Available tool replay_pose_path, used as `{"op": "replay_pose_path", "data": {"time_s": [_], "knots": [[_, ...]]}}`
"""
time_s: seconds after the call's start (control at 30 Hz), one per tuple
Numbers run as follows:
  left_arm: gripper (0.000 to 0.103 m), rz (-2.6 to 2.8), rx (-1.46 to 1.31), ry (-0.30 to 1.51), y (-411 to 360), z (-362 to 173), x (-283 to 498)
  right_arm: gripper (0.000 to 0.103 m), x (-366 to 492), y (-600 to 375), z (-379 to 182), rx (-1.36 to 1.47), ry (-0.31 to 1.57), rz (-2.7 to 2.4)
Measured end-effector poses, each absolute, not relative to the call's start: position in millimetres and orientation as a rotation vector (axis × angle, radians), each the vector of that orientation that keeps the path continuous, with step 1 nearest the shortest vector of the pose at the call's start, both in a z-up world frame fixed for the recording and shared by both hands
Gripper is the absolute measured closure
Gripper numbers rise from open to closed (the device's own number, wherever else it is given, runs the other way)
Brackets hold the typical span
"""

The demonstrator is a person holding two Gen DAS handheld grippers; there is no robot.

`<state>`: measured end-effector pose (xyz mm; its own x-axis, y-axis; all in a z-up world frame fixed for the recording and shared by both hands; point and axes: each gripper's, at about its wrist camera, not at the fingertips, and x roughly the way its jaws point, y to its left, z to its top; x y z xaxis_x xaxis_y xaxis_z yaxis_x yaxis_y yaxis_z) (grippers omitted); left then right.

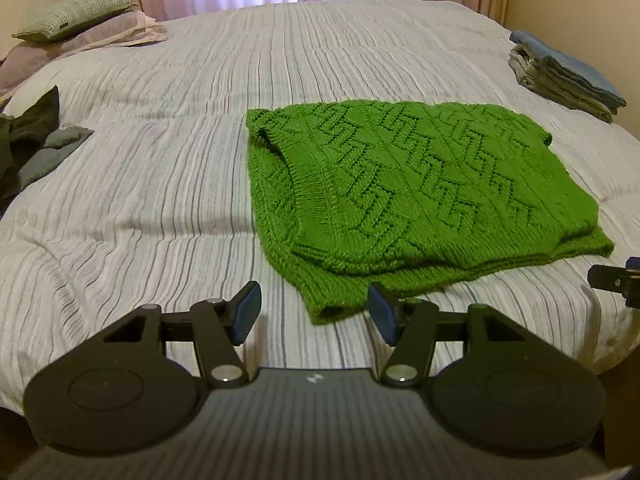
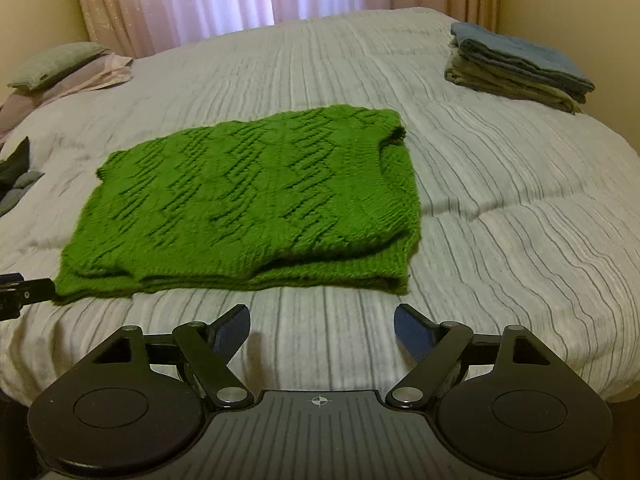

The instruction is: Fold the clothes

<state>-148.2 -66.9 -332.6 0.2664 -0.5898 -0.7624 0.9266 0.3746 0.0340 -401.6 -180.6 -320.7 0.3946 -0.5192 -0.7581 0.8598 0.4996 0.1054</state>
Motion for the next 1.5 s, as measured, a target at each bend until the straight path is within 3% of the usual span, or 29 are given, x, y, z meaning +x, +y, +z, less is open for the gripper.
{"op": "replay_pose_path", "data": {"time_s": [0.6, 1.5], "knots": [[0.048, -1.091, 0.548, 0.700, -43.0, -326.9, -159.7, 0.021, -406.0, -163.7, -318.7, 0.544, 0.719, -0.933], [0.047, -1.113, 0.588, 0.751, -71.6, -344.4, -150.9, 0.021, -410.4, -195.7, -327.3, 0.586, 0.734, -0.962]]}}
